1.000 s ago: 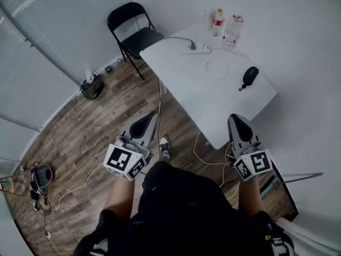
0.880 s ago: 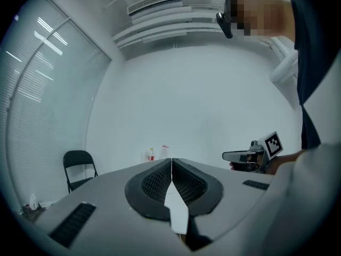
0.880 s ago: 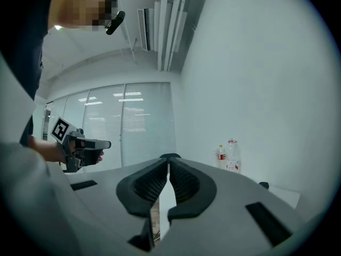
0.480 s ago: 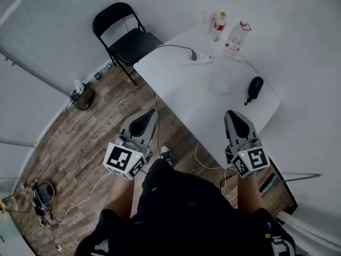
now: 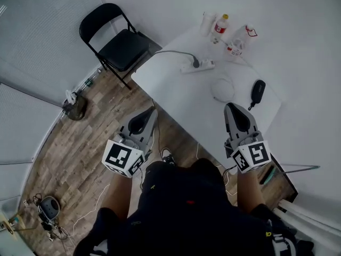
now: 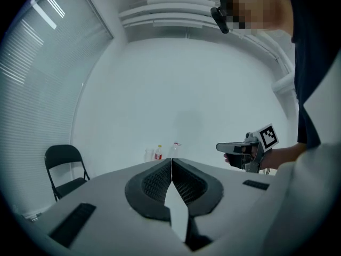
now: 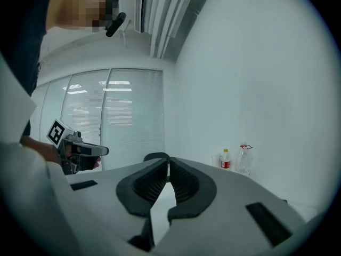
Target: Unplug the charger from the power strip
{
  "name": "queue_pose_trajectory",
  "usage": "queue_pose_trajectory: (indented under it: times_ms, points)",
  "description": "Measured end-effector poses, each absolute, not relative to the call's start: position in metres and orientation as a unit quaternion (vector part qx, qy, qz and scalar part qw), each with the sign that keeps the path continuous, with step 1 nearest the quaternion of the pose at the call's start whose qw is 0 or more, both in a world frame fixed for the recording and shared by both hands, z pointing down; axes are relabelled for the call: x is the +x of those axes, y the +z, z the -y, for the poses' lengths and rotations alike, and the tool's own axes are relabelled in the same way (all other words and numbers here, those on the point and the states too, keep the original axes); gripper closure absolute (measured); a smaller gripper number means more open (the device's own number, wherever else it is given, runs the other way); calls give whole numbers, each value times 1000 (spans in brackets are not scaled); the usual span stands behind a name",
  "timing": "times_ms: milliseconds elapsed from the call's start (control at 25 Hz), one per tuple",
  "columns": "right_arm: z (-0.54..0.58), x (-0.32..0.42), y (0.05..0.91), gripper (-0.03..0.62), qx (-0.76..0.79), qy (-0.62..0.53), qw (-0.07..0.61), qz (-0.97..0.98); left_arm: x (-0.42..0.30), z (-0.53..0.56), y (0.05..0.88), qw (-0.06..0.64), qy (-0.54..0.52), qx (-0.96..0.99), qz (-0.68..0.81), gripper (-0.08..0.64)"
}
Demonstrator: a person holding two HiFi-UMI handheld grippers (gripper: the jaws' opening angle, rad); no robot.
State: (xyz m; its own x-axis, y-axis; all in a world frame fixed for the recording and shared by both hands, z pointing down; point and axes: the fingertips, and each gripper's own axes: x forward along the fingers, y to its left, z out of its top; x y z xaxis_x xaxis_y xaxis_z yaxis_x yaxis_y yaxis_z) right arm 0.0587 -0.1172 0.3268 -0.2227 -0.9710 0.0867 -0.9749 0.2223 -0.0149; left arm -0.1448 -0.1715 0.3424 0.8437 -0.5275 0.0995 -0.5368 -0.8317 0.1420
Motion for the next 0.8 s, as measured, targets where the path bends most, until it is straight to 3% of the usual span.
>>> queue_pose_trajectory:
  times_ms: [400, 800]
  points:
    - [160, 79, 332, 565, 633, 37, 44, 772, -108, 217, 357, 101, 33, 965, 241, 537]
    - [204, 147, 341, 565, 622, 46, 25, 781, -31, 253, 362, 109, 51, 962, 243, 537]
